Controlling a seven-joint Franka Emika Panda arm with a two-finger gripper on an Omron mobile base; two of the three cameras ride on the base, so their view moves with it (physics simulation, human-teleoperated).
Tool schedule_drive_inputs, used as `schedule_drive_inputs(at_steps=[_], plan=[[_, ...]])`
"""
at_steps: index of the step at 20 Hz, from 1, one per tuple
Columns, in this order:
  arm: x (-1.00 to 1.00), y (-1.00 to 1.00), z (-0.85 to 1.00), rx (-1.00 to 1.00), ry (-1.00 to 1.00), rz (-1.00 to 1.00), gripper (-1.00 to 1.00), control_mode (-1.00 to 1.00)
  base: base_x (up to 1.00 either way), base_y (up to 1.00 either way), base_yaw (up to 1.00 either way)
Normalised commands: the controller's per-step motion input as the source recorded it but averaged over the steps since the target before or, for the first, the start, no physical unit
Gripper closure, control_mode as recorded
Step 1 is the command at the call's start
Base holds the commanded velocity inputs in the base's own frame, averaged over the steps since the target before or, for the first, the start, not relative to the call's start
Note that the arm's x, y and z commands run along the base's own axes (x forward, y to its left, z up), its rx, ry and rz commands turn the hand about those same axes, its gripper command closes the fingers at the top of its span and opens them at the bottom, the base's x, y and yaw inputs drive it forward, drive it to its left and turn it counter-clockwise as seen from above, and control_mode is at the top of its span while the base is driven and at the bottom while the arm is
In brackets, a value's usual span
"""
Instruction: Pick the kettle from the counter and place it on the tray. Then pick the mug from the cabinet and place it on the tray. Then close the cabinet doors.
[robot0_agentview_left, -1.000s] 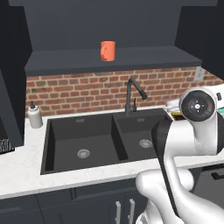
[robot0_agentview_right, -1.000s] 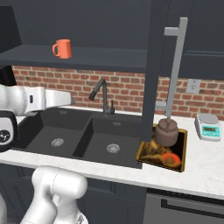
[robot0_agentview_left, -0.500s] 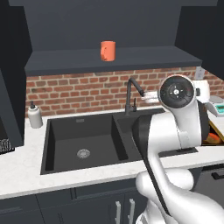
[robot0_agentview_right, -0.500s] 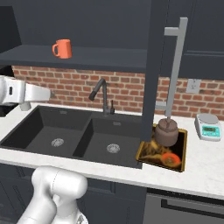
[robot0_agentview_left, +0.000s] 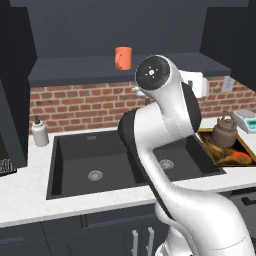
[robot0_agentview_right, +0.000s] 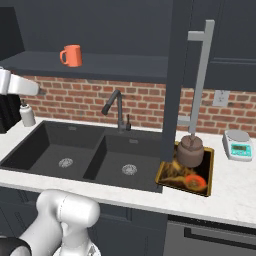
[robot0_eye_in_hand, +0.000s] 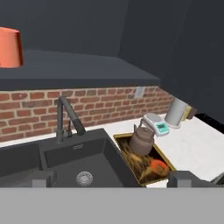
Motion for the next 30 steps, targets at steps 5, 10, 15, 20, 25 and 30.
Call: schedule_drive_inputs(at_steps=[5,10,15,20,25,30], plan=[[0.56,0.08,0.05,0.09,0.05,0.00,-1.00,-1.00,0.00,0.00,0.00],[0.55,0.00,0.00,0.17,0.13,0.00,-1.00,-1.00,0.00,0.00,0.00],[0.44,0.22,0.01,0.09,-0.06,0.00,-1.00,-1.00,0.00,0.00,0.00],[0.22,0.33,0.02,0.00,-0.18,0.00,-1.00,-1.00,0.00,0.00,0.00],[0.28,0.14,0.00,0.00,-0.19,0.00,-1.00,-1.00,0.00,0.00,0.00],[0.37,0.17,0.00,0.01,-0.01,0.00,-1.00,-1.00,0.00,0.00,0.00]])
